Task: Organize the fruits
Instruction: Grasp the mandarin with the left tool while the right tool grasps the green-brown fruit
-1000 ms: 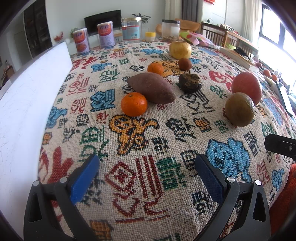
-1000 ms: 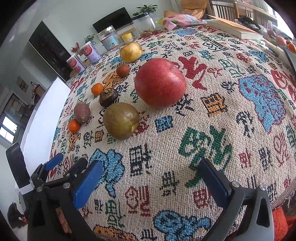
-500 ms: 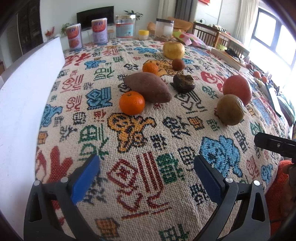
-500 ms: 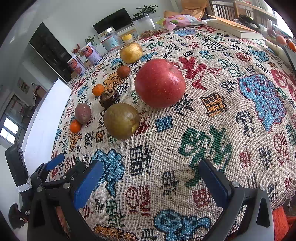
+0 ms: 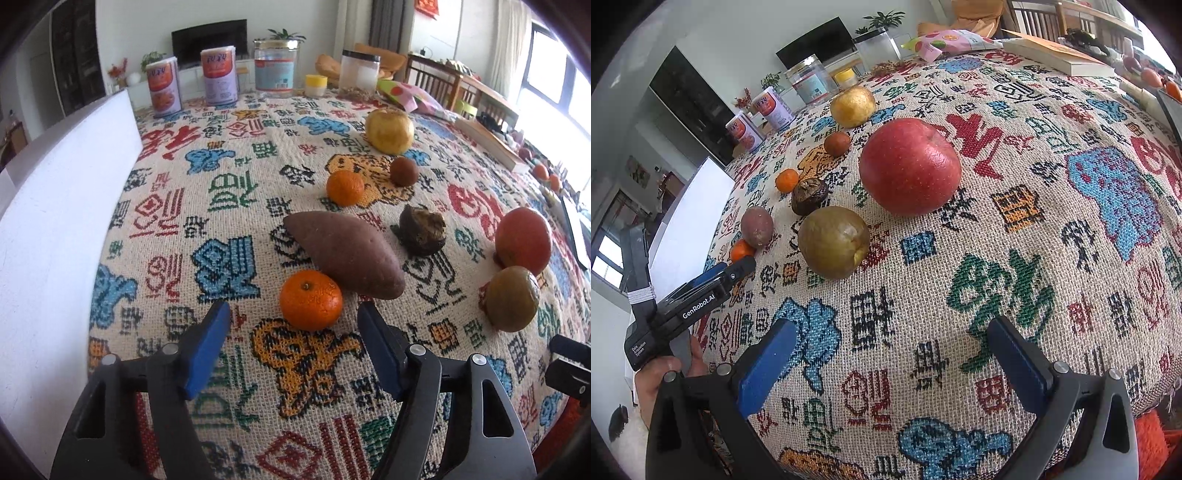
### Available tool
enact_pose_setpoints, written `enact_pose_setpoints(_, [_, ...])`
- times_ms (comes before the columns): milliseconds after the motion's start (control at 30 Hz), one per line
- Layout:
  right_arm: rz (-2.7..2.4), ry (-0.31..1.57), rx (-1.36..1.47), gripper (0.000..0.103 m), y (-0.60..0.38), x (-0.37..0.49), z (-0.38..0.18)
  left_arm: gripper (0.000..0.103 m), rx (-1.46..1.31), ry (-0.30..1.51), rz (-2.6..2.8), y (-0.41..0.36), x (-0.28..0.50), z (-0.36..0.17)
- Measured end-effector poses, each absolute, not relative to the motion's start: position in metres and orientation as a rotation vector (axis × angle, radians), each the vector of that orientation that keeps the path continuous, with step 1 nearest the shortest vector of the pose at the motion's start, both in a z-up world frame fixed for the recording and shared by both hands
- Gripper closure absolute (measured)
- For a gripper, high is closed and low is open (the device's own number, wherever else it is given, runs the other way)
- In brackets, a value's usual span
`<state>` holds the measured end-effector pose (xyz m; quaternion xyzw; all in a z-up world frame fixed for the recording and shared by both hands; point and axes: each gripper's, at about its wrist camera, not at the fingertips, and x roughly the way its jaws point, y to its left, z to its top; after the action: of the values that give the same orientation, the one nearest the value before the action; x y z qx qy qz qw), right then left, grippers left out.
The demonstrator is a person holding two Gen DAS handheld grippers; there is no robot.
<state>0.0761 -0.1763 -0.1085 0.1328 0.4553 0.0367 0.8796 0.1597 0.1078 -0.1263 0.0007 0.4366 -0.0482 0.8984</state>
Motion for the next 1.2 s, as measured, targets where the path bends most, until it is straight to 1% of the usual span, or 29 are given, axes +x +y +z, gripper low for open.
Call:
enact_pose_setpoints(33, [0.076, 0.949, 0.277, 0.000, -0.177, 0.076, -0.109, 0.034, 0.012, 0.904, -0.105, 0.106, 0.161, -0.127])
enact_pose_setpoints(67, [0.075, 0.949, 0.275, 0.000, -0.176, 0.076, -0.109, 0.041, 0.025, 0.906, -0.112, 0.103, 0.161, -0.128])
enact_pose_setpoints(133, [0.074, 0.951, 0.271, 0.000, -0.176, 0.076, -0.109, 0.047, 0.054, 0.895, -0.124, 0.099, 0.161, -0.130])
enact_pose_setpoints(233, [0.075, 0.950, 0.274, 0.000, -0.175, 0.076, -0.109, 0.070, 0.072, 0.881, -0.147, 0.095, 0.158, -0.128])
enact_pose_setpoints(533, [0.079, 0.946, 0.285, 0.000, -0.177, 0.076, -0.109, 0.071, 0.066, 0.882, -0.184, 0.101, 0.130, -0.119])
enact_pose_setpoints(733, [0.133, 0.915, 0.369, 0.001, -0.186, 0.072, -0.105, 0.071, 0.003, 0.869, -0.209, 0.107, 0.111, -0.109])
enact_pose_setpoints(800, [0.181, 0.913, 0.369, 0.007, -0.180, 0.074, -0.103, 0.071, -0.010, 0.867, -0.221, 0.107, 0.107, -0.108])
enact_pose_setpoints(967, [0.219, 0.900, 0.311, 0.013, -0.154, 0.093, -0.097, 0.072, -0.060, 0.890, -0.250, 0.110, 0.098, -0.108])
enact_pose_setpoints(1133, [0.181, 0.946, 0.271, 0.027, -0.134, 0.127, -0.108, 0.072, -0.121, 0.905, -0.272, 0.117, 0.085, -0.103])
enact_pose_setpoints(1167, [0.164, 0.944, 0.259, 0.030, -0.131, 0.131, -0.109, 0.072, -0.124, 0.903, -0.272, 0.118, 0.082, -0.102])
enact_pose_setpoints(1200, [0.141, 0.929, 0.249, 0.037, -0.130, 0.133, -0.109, 0.072, -0.127, 0.903, -0.273, 0.119, 0.079, -0.100])
